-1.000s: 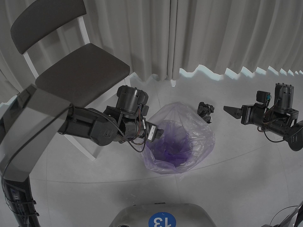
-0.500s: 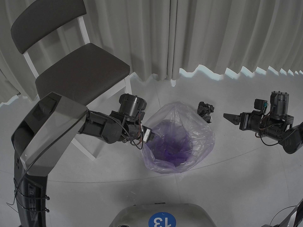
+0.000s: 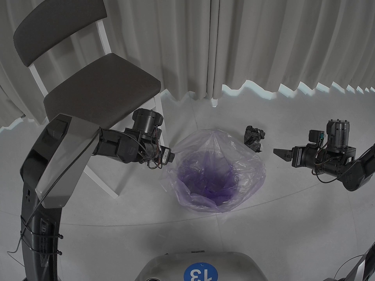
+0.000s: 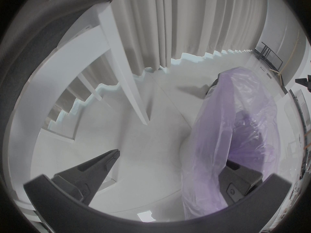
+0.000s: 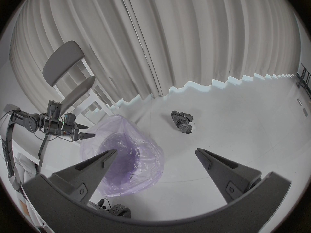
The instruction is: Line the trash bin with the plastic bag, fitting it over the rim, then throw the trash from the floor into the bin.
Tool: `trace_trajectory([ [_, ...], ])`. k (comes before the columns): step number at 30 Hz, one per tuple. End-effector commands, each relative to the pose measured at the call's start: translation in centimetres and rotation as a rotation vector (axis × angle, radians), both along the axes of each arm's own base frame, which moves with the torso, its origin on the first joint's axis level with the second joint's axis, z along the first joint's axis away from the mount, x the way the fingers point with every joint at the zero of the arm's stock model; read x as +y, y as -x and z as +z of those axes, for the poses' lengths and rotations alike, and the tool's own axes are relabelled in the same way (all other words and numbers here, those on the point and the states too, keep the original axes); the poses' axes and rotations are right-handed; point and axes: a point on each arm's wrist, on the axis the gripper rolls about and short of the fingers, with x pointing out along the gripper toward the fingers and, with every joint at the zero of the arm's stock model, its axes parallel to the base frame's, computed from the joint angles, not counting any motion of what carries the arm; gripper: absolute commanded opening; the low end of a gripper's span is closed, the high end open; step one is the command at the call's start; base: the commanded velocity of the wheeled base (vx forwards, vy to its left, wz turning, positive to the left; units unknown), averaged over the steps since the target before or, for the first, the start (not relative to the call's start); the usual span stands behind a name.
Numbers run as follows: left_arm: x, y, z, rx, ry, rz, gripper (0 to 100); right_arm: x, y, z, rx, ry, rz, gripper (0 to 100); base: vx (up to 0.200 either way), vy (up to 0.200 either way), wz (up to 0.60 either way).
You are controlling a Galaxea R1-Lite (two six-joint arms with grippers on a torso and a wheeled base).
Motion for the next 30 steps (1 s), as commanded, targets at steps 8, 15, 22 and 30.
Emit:
trace_trajectory([
  [8,-0.4,-0.2,1.0,-0.029,0.025,-0.001,100,1.1,-2.3,-4.4,0.114,-0.027,0.093,100,0.0,0.0,0.0],
  [15,-2.1,1.2,2.8,-0.025,0.07,-0.06,100,1.3,-5.1,-6.3,0.129,-0.032,0.086,100,0.0,0.0,0.0],
  [22,-3.1,0.4,3.1,-0.007,0.076,-0.098,100,2.6,-8.2,-7.6,0.131,-0.03,0.106,100,0.0,0.0,0.0],
  [30,-2.5,-0.8,1.9,0.01,0.068,-0.068,100,2.6,-10.9,-9.2,0.167,-0.018,0.096,100,0.0,0.0,0.0],
])
